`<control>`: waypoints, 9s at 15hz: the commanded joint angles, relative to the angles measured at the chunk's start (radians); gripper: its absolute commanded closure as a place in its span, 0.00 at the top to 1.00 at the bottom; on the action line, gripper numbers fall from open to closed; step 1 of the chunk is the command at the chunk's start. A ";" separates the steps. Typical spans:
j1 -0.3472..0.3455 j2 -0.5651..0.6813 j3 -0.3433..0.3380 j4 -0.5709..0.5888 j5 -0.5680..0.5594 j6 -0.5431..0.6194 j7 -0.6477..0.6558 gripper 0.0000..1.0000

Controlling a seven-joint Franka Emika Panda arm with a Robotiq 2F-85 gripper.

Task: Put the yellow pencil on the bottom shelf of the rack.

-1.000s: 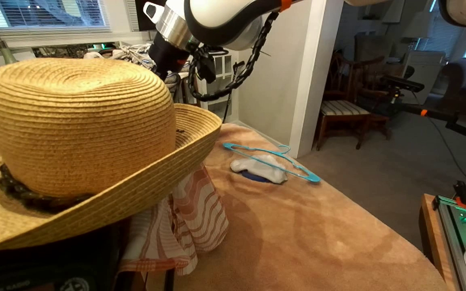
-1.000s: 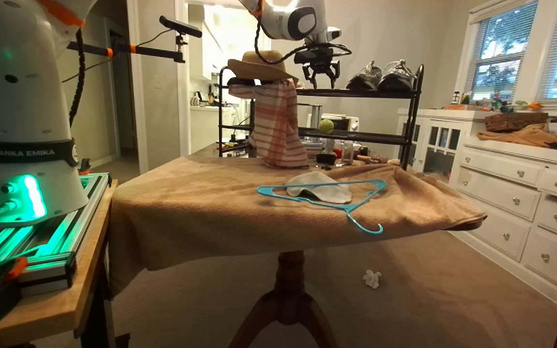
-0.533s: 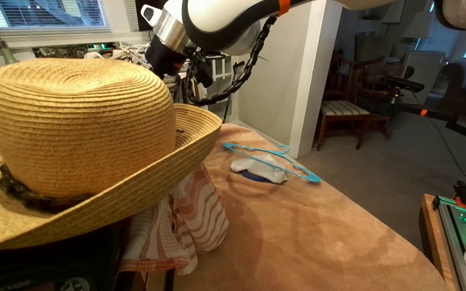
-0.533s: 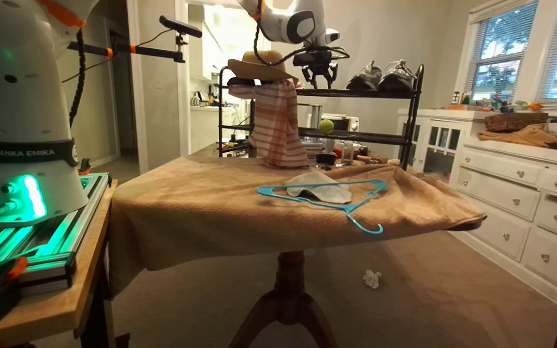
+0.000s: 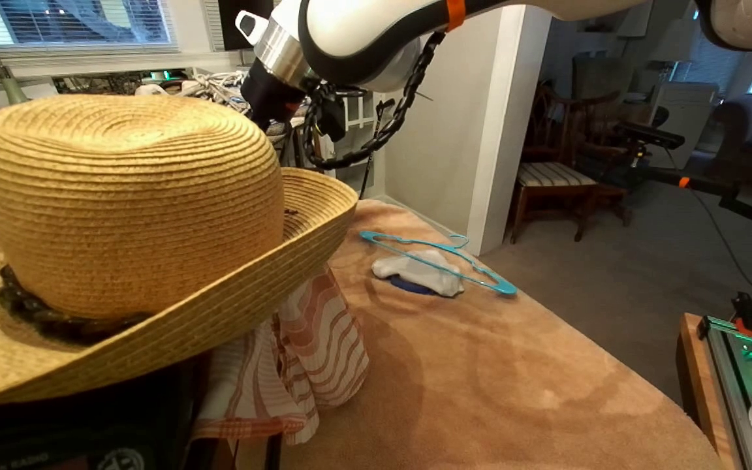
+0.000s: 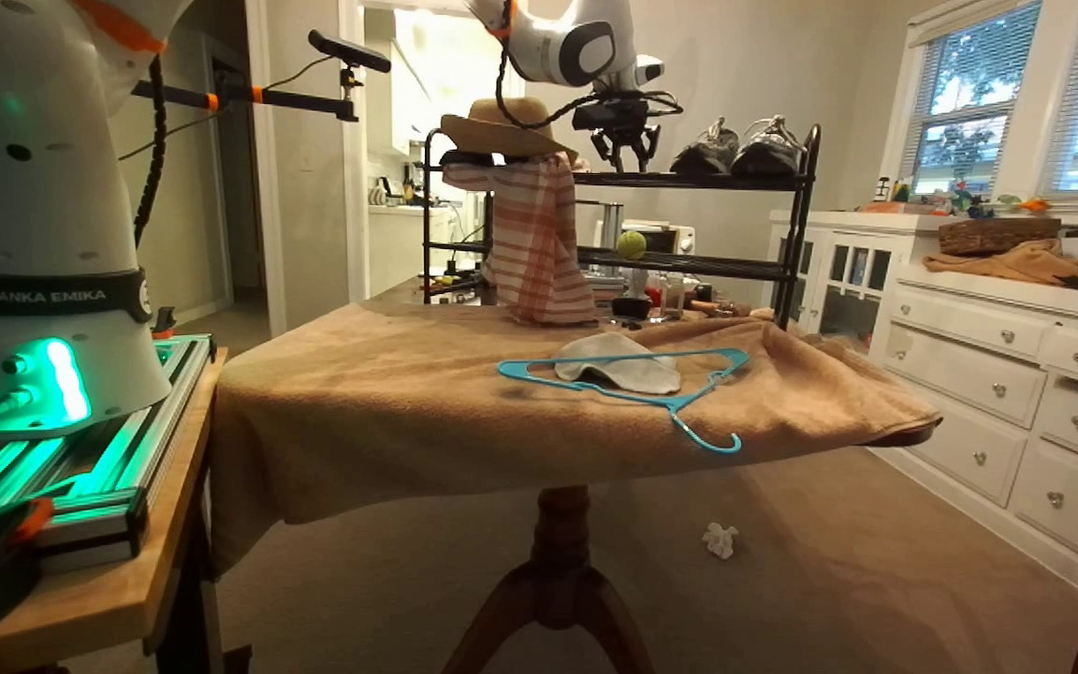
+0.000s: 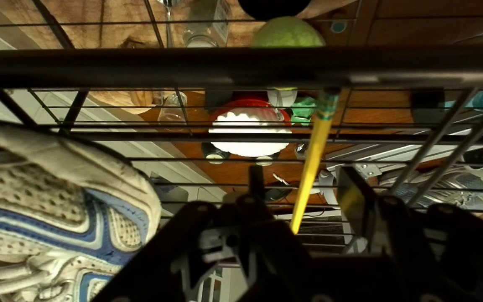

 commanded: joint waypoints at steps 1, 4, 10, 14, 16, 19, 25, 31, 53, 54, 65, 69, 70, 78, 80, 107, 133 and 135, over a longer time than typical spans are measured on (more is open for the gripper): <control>-0.010 0.010 0.017 -0.006 0.017 0.027 -0.013 0.41; -0.011 0.009 0.024 -0.009 0.020 0.021 -0.018 0.25; -0.015 0.000 0.038 -0.007 0.024 0.011 -0.024 0.02; -0.030 -0.044 0.042 -0.014 0.031 -0.010 -0.027 0.02; -0.060 -0.087 0.063 -0.032 0.067 -0.053 -0.035 0.02; -0.159 -0.168 0.154 -0.091 0.192 -0.113 -0.144 0.02; -0.304 -0.409 0.149 -0.290 0.452 -0.244 -0.355 0.02; -0.234 -0.599 -0.050 -0.523 0.468 -0.331 -0.556 0.02; 0.030 -0.377 -0.190 -0.713 -0.092 0.209 -0.131 0.02; 0.036 -0.351 -0.197 -0.693 -0.134 0.237 -0.074 0.02; 0.008 -0.257 -0.154 -0.577 -0.185 0.287 0.083 0.09; -0.002 -0.186 -0.123 -0.564 -0.166 0.390 0.078 0.02; -0.006 -0.155 -0.112 -0.553 -0.162 0.427 0.084 0.02; -0.030 0.020 -0.099 -0.444 -0.199 0.596 0.121 0.02; -0.035 0.042 -0.095 -0.408 -0.157 0.604 0.083 0.02; -0.173 0.244 0.133 -0.153 -0.173 0.576 -0.060 0.57; -1.037 -0.232 0.888 -0.642 -0.127 0.185 -0.467 1.00; -1.083 -0.322 0.912 -0.619 -0.066 0.033 -0.528 1.00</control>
